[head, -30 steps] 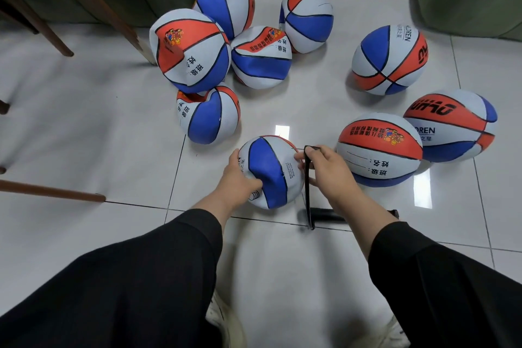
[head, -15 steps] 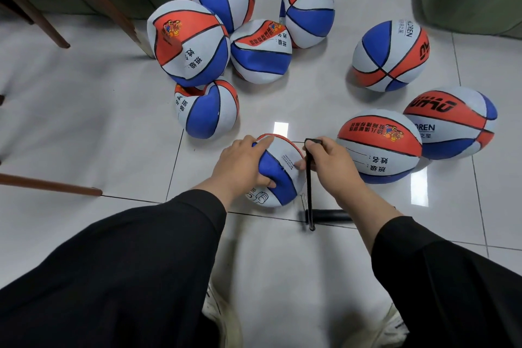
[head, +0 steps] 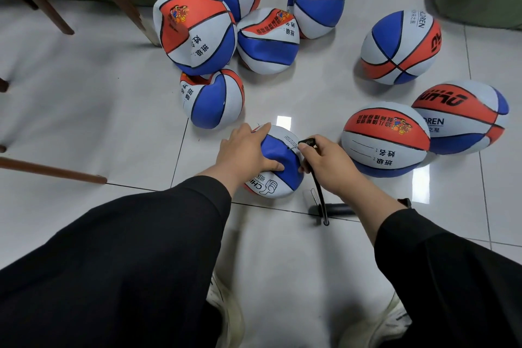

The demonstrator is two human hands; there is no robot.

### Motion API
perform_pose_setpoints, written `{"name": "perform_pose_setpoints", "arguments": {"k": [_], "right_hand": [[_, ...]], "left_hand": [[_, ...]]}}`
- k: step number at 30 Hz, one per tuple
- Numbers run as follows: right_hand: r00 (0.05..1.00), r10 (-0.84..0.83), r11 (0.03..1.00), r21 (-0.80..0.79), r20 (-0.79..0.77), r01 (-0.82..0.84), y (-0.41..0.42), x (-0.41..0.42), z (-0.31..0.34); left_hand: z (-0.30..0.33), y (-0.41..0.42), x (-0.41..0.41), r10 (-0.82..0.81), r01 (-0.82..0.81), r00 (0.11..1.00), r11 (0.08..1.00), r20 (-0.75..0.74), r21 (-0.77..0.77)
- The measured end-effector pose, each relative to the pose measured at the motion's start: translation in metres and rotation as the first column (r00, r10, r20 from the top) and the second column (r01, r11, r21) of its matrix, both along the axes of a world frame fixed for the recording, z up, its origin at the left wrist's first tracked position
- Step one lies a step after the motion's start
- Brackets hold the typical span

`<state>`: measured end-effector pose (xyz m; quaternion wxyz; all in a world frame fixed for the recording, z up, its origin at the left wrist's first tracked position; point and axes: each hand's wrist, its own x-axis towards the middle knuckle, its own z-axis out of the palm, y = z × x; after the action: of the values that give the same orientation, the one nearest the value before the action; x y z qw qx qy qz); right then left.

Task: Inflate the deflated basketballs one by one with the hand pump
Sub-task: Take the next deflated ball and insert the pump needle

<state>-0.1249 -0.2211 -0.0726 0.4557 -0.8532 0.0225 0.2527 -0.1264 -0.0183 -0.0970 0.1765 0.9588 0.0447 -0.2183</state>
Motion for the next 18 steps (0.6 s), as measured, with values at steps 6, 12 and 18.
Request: {"name": "perform_pose_setpoints", "arguments": {"k": [6, 12, 18], "right_hand": [[1.0, -0.013, 0.999, 0.034, -0.01, 0.013, 0.001, 0.0021, -0.0053], [1.0, 0.009, 1.0, -0.007, -0.014, -0.009, 0.002, 0.0035, -0.001], [0.996, 0.091, 0.993, -0.077, 0.007, -0.09, 0.0029, 0.0092, 0.0003]], "left_hand": [[-0.0022, 0.001, 0.0022, 0.009, -0.009, 1.0, 1.0, 0.001, -0.009], [-0.0038, 0.0016, 0.0006, 0.008, -0.008, 1.0, 1.0, 0.009, -0.013], [-0.0055, 0.003, -0.0006, 0.07, -0.073, 0.997, 0.987, -0.027, -0.141]]}}
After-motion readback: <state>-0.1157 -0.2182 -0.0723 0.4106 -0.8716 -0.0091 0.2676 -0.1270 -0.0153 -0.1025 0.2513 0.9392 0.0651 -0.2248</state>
